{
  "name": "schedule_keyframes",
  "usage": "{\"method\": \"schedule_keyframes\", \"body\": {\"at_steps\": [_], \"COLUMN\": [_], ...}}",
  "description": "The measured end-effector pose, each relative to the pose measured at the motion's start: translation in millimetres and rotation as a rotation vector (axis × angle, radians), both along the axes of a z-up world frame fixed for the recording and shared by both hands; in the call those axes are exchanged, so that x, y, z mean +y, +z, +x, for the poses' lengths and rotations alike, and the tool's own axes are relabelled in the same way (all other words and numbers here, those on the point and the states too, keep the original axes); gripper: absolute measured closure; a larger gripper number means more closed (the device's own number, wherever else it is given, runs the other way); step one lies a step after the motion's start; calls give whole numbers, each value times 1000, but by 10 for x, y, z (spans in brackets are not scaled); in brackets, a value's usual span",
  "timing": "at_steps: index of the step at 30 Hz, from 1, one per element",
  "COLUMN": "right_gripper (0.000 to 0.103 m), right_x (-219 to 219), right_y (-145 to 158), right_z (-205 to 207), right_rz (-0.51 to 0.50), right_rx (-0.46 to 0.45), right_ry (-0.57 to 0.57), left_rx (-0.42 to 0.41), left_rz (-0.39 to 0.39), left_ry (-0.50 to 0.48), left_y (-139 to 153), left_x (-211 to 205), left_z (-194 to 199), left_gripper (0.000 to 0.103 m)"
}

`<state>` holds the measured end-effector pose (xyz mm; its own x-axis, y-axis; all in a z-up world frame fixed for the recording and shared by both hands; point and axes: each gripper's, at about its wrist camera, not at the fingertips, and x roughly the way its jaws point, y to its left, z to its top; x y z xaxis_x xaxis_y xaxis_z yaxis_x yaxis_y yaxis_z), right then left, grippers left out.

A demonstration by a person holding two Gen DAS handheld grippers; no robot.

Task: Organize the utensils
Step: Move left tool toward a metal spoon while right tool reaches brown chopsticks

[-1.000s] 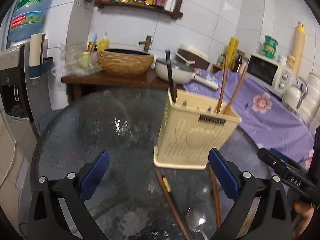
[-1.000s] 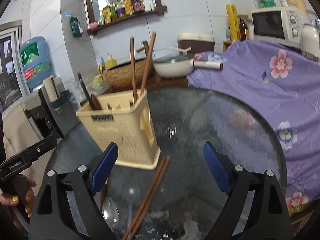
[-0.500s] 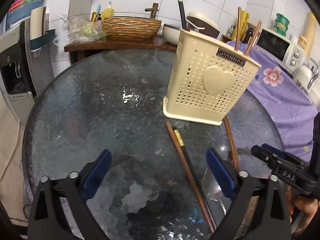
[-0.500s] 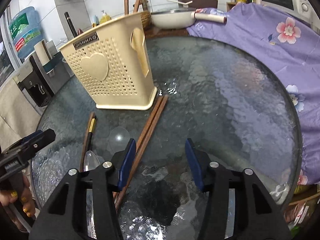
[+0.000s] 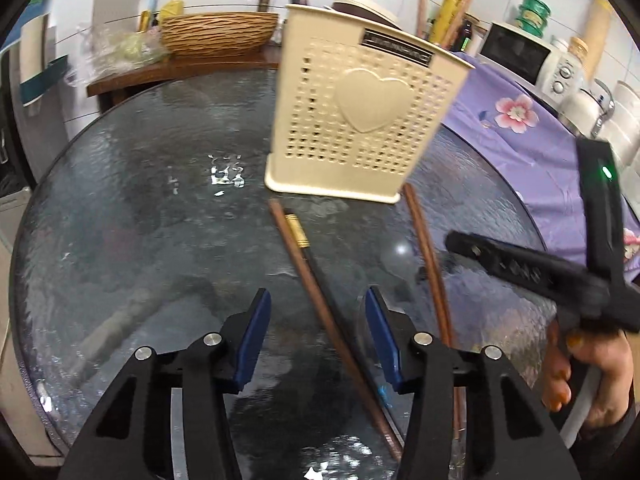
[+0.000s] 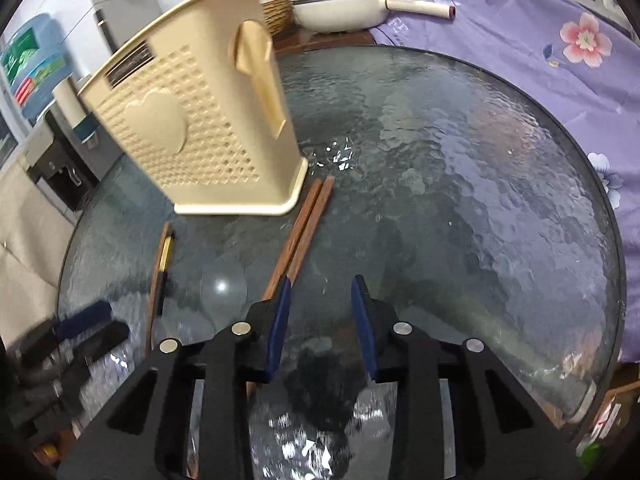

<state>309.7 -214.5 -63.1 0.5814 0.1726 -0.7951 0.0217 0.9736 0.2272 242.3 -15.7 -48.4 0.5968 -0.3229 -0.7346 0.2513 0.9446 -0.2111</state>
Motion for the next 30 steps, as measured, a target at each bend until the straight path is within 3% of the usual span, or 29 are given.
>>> {"method": "schedule_keyframes", "body": {"at_steps": [11, 19, 30], "right_gripper": [80, 82, 84], "right_x": [146, 70, 282], "right_y": [-65, -4, -62], "right_z": [380, 461, 586], "right_rz": [-100, 22, -80], "right_rx": [53, 58, 89], "right_ry": [-5, -9, 31], "left_rx": [-4, 5, 11], "left_rz": [19, 16, 15], "left_ry": [-20, -34, -32], "left_y": [-4, -51, -66], "left_x": [-104, -123, -135], "left_z": [-58, -121, -122], "left_gripper": [56, 56, 56]}}
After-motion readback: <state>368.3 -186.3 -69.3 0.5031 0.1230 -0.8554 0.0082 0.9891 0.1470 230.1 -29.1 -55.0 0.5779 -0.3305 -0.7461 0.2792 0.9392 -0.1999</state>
